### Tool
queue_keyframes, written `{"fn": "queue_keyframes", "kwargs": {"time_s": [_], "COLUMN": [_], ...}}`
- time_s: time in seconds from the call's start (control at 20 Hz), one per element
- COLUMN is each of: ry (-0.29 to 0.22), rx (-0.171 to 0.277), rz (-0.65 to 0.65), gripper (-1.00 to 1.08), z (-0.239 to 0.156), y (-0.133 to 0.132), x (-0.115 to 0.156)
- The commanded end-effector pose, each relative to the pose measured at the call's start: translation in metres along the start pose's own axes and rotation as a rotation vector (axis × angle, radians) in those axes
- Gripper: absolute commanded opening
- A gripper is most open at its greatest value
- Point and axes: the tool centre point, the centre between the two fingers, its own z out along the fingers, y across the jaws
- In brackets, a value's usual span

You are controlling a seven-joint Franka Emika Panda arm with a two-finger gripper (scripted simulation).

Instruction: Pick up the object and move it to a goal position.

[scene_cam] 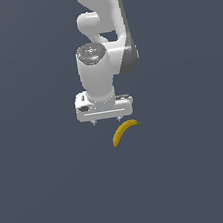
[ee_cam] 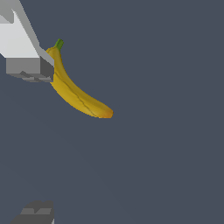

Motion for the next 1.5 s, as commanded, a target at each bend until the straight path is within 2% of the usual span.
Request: {"fn": "queue_keyframes", "kwargs": {"time_s": [0.0,0.7,1.05,1.45], "ry": [-0.002,-0.002,-0.002,-0.002], "rx": [0.002,0.003,0.005,0.006], "rz": [0.004,0.061,0.169,0.351], "gripper": [1.0,1.0,1.0,1.0], "z": [0.0,0.007,0.02,0.041], "y": [0.003,-0.004,-0.014,-0.03], "x": [0.0,-0.001,-0.003,-0.008]}}
